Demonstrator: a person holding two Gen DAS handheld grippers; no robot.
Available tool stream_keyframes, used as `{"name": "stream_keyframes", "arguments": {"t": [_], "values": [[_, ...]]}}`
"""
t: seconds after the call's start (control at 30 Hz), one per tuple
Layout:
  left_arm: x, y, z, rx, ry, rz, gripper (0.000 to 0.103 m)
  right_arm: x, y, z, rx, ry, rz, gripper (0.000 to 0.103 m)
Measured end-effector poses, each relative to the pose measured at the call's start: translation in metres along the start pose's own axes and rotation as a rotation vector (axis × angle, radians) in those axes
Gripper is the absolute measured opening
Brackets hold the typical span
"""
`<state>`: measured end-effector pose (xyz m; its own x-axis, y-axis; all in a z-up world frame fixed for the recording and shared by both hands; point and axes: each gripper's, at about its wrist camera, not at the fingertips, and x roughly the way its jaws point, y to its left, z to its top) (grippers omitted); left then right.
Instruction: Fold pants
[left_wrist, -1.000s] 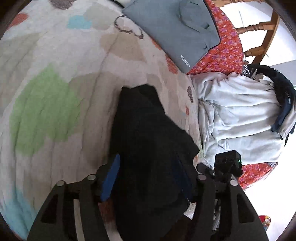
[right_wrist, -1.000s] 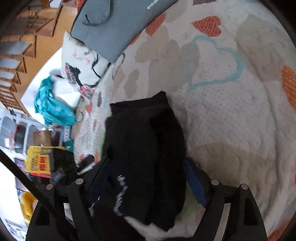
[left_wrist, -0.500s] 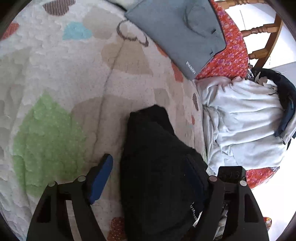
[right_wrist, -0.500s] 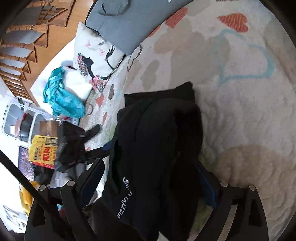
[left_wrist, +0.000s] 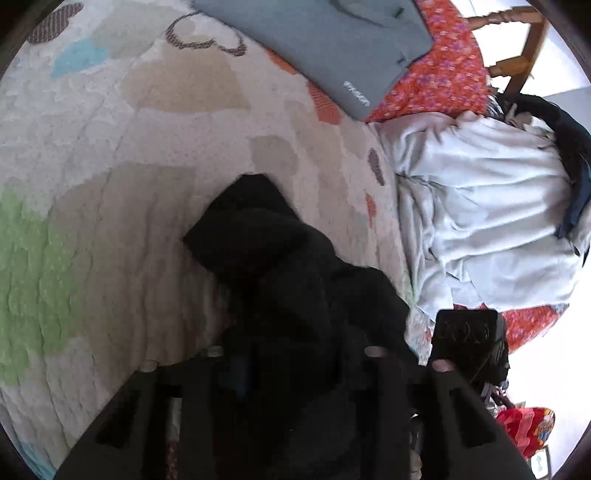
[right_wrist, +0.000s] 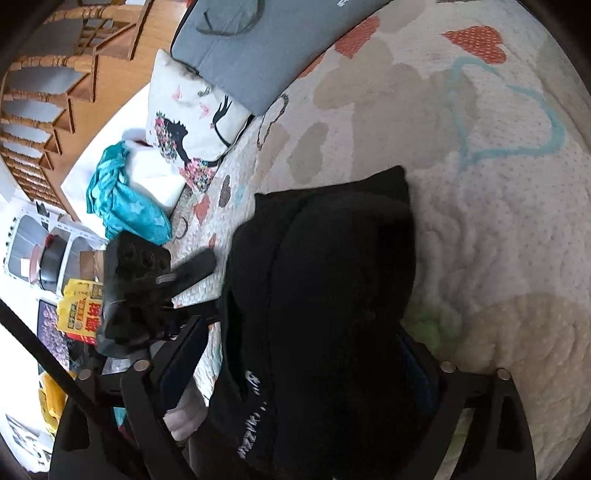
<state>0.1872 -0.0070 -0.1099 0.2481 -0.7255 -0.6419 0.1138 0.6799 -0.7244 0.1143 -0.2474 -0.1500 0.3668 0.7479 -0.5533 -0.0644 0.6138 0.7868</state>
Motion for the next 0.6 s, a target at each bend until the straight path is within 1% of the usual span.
{"name": "stream_keyframes", "arguments": {"t": [0.03, 0.07, 0.1, 0.17, 0.27, 0.33, 0.4, 0.47, 0.53, 0.57, 0.6], "values": [[-0.005, 0.000, -0.002, 0.002, -0.013, 0.004, 0.030, 0.000, 0.003, 0.000, -0.007, 0.001, -0.007, 0.085], [-0.011, 0.001, -0.003, -0.009, -0.021, -0.002, 0.028, 0.000, 0.007, 0.000, -0.016, 0.005, -0.014, 0.080], [-0.016, 0.002, -0.002, -0.020, -0.031, -0.007, 0.028, 0.000, 0.009, 0.001, -0.017, 0.007, -0.012, 0.074], [-0.031, 0.004, 0.001, -0.025, -0.061, -0.012, 0.028, 0.001, 0.015, 0.004, -0.013, 0.008, 0.007, 0.065], [-0.053, 0.009, 0.010, -0.039, -0.108, -0.013, 0.028, 0.008, 0.033, 0.013, -0.045, 0.014, 0.022, 0.064], [-0.067, 0.012, 0.020, -0.039, -0.144, 0.003, 0.028, 0.017, 0.052, 0.022, -0.086, 0.019, 0.025, 0.064], [-0.078, 0.020, 0.033, -0.046, -0.178, 0.028, 0.028, 0.029, 0.068, 0.033, -0.117, 0.020, 0.020, 0.063], [-0.083, 0.026, 0.047, -0.045, -0.193, 0.061, 0.028, 0.041, 0.078, 0.045, -0.139, 0.016, 0.002, 0.063], [-0.082, 0.034, 0.058, -0.039, -0.198, 0.111, 0.030, 0.058, 0.080, 0.059, -0.150, 0.011, -0.044, 0.062], [-0.079, 0.041, 0.064, -0.038, -0.195, 0.155, 0.036, 0.063, 0.079, 0.063, -0.150, 0.011, -0.063, 0.062], [-0.073, 0.051, 0.070, -0.048, -0.182, 0.215, 0.038, 0.070, 0.074, 0.068, -0.139, 0.013, -0.101, 0.062]]}}
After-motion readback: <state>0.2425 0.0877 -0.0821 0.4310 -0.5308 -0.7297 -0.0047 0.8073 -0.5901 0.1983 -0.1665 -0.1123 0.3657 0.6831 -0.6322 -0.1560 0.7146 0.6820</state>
